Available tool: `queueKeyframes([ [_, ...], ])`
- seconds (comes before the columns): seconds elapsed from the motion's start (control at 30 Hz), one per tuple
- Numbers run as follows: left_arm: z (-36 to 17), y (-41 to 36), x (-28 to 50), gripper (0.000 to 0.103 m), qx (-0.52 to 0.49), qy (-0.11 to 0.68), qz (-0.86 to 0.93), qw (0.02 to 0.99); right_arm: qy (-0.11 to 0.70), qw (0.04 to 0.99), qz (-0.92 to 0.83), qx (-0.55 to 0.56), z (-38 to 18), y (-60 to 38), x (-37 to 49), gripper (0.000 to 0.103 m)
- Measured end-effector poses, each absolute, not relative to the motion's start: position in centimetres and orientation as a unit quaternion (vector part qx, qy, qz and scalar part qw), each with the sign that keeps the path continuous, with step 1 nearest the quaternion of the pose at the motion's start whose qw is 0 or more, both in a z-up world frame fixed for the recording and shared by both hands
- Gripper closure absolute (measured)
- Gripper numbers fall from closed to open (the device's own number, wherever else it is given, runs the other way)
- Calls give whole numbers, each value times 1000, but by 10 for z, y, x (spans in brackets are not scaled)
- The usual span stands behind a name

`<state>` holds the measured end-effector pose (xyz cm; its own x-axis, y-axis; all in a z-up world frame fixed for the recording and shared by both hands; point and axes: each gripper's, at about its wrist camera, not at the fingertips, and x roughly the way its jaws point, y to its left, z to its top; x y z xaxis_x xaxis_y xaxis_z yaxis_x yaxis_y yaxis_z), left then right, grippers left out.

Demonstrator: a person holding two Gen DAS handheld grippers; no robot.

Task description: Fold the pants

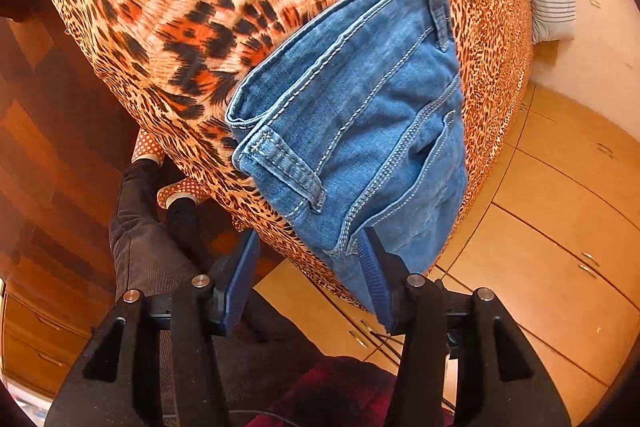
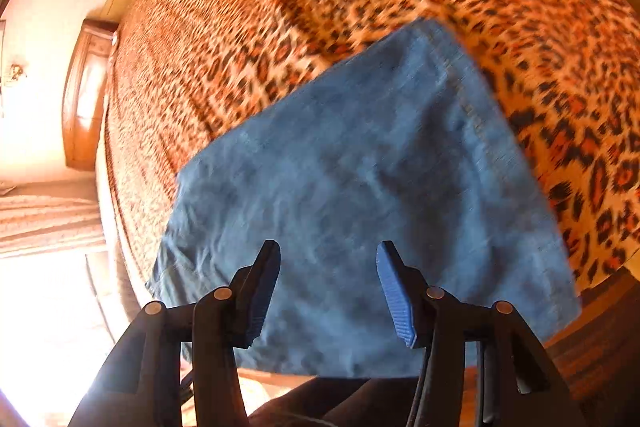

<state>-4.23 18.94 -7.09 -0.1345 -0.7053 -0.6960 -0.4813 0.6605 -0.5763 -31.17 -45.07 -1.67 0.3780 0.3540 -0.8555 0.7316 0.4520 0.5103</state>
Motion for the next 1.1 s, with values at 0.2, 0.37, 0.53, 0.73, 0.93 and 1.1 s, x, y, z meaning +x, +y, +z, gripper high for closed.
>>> queueKeyframes([
  [0.2,-77,175,-19,53,-420,726,-101,535,610,649,-69,450,-20,-383,-282,48],
  [0.37,-77,166,-8,54,-405,734,-95,538,640,578,80,500,-44,-318,-261,43],
  [0.53,-81,170,-8,54,-384,747,-86,536,670,510,120,526,-73,-265,-261,36],
  [0.73,-86,164,-4,54,-352,765,-88,532,633,494,26,595,-104,-273,-288,34],
  [0.93,-83,143,13,78,-282,781,-88,551,568,536,-49,622,-97,-271,-303,84],
  [1.1,-52,140,20,91,-261,743,-129,602,502,572,-44,647,-76,-273,-316,90],
])
